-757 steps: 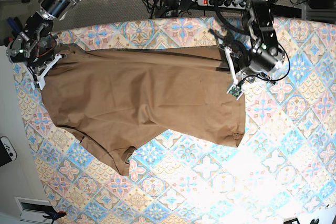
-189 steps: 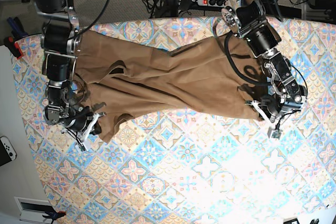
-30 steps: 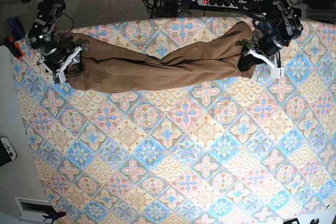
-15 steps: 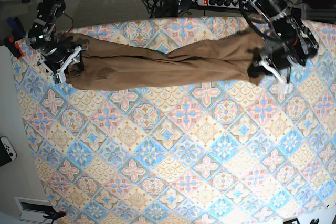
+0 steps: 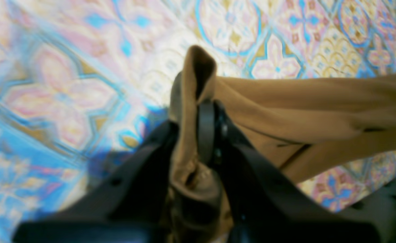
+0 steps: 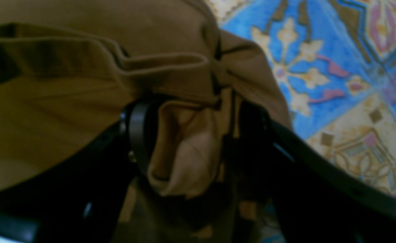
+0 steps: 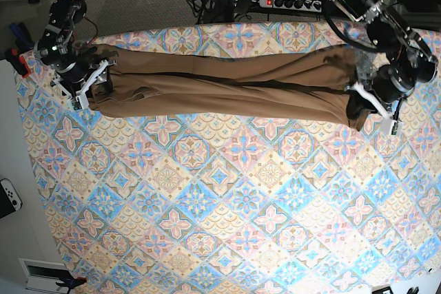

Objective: Layout the t-shirt on the table in an organized manner, then fold the t-shirt properly
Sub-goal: 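Hold the folded strip with both grippers and pull the ends apart, then carry the strip end with the left gripper toward the right gripper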

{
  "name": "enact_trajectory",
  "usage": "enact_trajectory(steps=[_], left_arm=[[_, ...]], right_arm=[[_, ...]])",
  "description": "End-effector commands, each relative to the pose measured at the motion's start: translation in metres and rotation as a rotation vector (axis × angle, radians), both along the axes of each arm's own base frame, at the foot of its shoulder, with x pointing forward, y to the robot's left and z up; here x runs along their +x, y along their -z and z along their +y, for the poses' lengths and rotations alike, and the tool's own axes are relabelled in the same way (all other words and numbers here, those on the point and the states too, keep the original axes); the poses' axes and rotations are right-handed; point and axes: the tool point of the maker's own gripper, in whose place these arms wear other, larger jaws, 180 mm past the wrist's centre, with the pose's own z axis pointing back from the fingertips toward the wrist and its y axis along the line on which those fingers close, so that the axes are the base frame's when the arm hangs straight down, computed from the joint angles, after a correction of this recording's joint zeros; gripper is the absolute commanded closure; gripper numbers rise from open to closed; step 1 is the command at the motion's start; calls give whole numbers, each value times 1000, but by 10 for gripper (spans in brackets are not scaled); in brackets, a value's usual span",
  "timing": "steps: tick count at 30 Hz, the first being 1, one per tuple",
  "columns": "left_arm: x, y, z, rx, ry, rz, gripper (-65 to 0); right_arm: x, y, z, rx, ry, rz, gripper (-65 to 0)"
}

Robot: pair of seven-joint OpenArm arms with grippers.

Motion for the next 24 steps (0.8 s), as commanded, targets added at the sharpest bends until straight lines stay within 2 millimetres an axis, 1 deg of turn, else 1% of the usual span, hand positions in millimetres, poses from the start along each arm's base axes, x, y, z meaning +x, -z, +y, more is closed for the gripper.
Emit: enact_trajectory(steps=[1,2,3,6,11,14,16,18,20,22,24], left_arm=[[7,-16,-9,18,22,-54,0],[8,-22,-18,30,44,-76,0],[8,-25,-26,35,66,-83,0],[8,-21,-57,7,139,-80,0],[10,-18,-98,-52,226,-80,0],[12,-19,-126,-137,235,-64,0],[11,-20,-151,-188,273,-54,0],[15,-28,-180,-248,313,-79,0],[14,-34,-206,-314,338,-90,0],[19,-45,-224,-380,336,-134,0],[22,-48,-235,-436,317,-155,0]], right_arm=[[-9,6,-3,-26,-15,54,-339],[-8,6,-2,-26,-16,53,-339],[-8,6,-2,-24,-16,53,-339],[-9,6,-2,-26,-17,54,-339],[-10,6,-2,-27,-17,55,-339],[-10,7,-2,-26,-17,57,-339],[-10,7,-2,-26,-17,57,-339],[-10,7,-2,-25,-17,58,-339],[-10,7,-2,-25,-17,58,-339],[-10,7,-2,-25,-17,58,-339],[-10,7,-2,-25,-17,58,-339]])
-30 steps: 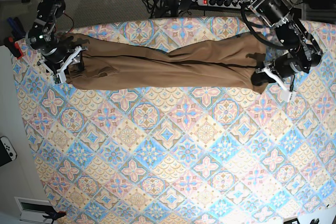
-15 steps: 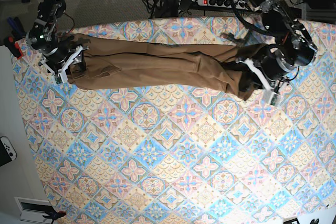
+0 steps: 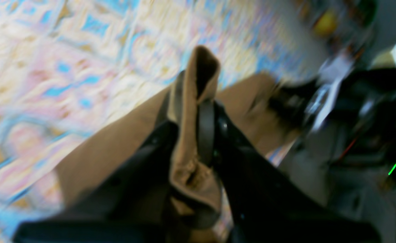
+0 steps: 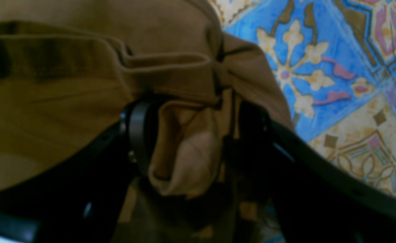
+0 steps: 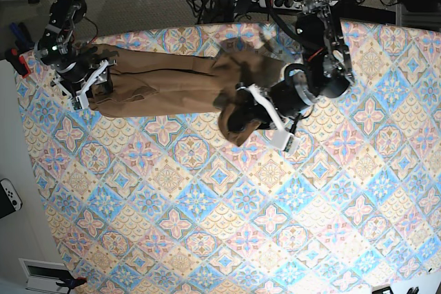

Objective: Layout the t-shirt on the table in an organized manner, then fold the t-shirt properly
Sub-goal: 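Carry the strip end with the left gripper toward the right gripper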

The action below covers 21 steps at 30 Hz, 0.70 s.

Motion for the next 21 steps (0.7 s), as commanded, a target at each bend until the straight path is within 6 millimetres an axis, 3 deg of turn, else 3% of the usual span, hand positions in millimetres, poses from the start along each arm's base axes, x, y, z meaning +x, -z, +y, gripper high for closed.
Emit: enact_trajectory(steps=[1,8,11,15,21], left_arm=[[5,-10,-8,-45,2,-31,0],[6,21,-51,-93,101,76,0],[11,13,-70,-143,113,34,0],[11,20,-102,-165,184,44,0],[10,20,-120,-208,194,28,0]], right_arm=[[-11,7,-2,-26,-15,59,-339],[-12,8,-2,-26,-15,62,-338],[-12,8,-2,-26,-15,62,-338],[-12,8,-2,-26,-15,62,-338],[-12,8,-2,-26,-15,62,-338]])
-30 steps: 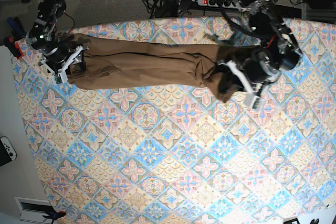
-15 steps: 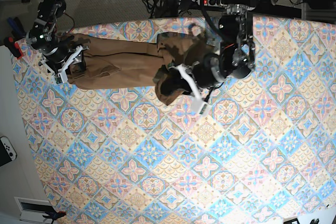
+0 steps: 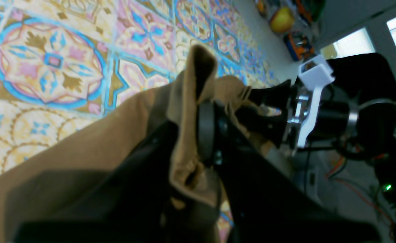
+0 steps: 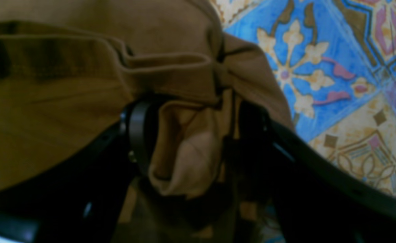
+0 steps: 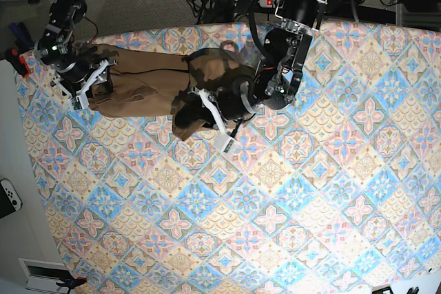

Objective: Layout the t-shirt on the table in an organized manner, then fold the t-shirt properly
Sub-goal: 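Carry the strip end with the left gripper toward the right gripper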

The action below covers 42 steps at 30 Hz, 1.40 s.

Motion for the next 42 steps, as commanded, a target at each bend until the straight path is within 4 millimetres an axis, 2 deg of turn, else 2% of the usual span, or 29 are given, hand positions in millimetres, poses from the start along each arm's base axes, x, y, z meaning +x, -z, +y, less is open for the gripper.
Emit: enact_trajectory(steps=[1,5,9,11,16,20,23,25,27,30,33,36,42], left_arm=[[5,-19,-6,-49,5,-42,0],[-3,-14,-10,-28,44,-45,0],[-7,-21,-14,-37,63,-68,-300],[-5,-35,-14,-52,61,-106,-370],[-4,-73,-11,-90,54,-215,-381],[-11,-114,-6,-124,51,-334,-381],[-21,-125,11,-94,51,-398,-381],[-25,-128,31,-60,22,-428,-380],[-23,-121,55,-19,-35,-420,-380],[-22,-93,97,60,-137,-348,-380],[-25,-67,118,108,-176,-278,-377],[-32,-37,111,122,-125,-208,-327],[-62,57,86,155,-8,67,-101]], right_arm=[[-12,8,-3,-27,-13,62,-338],[-12,8,-3,-27,-13,62,-338],[-12,8,-2,-26,-15,62,-338],[-12,8,-2,-26,-15,62,-338],[-12,8,-2,-26,-15,62,-338],[-12,8,-2,-26,-15,62,-338],[-12,8,-2,-26,-14,63,-338],[-12,8,-2,-26,-14,63,-338],[-12,8,-2,-26,-14,63,-338],[-12,8,-2,-26,-14,63,-338],[-12,8,-2,-26,-14,63,-338],[-12,9,-2,-24,-14,63,-338],[-3,-6,-6,-44,-10,12,-338]])
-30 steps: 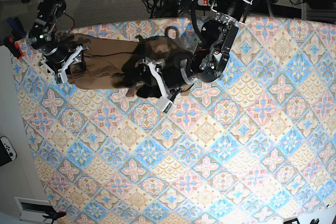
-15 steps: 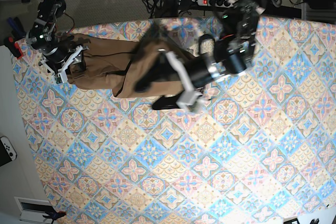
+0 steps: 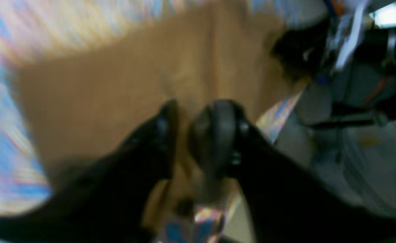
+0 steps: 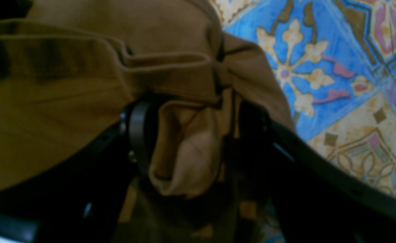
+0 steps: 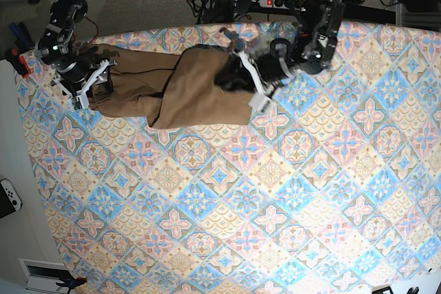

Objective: Layout the t-shirt on the table in an organized manner, then fold the t-shirt properly
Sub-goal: 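Carry the strip end with the left gripper toward the right gripper, then lay the end down and regrasp the strip end with the right gripper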

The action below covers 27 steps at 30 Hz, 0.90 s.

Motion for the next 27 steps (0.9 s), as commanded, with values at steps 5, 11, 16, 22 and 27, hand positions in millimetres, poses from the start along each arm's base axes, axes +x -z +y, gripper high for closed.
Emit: enact_trajectory(steps=[5,11,16,22,27], left_arm=[[1,23,1,-8,-13,69,0],[9,20,3,-7,-21,57,-3],[24,10,-8,-35,-28,28,-37],[36,-5,-24,-73,-24,-4,-64],[35,7,-22,-65,-31,33,-63]], right_arm=[[10,-41,-21,-96,14,-94,-338],[19,-76,-25,-138,36,-198,-338],[21,-77,-25,-138,40,-201,-340],[20,-75,-25,-134,42,-194,-400],[11,-75,-39,-157,68,-167,-556]])
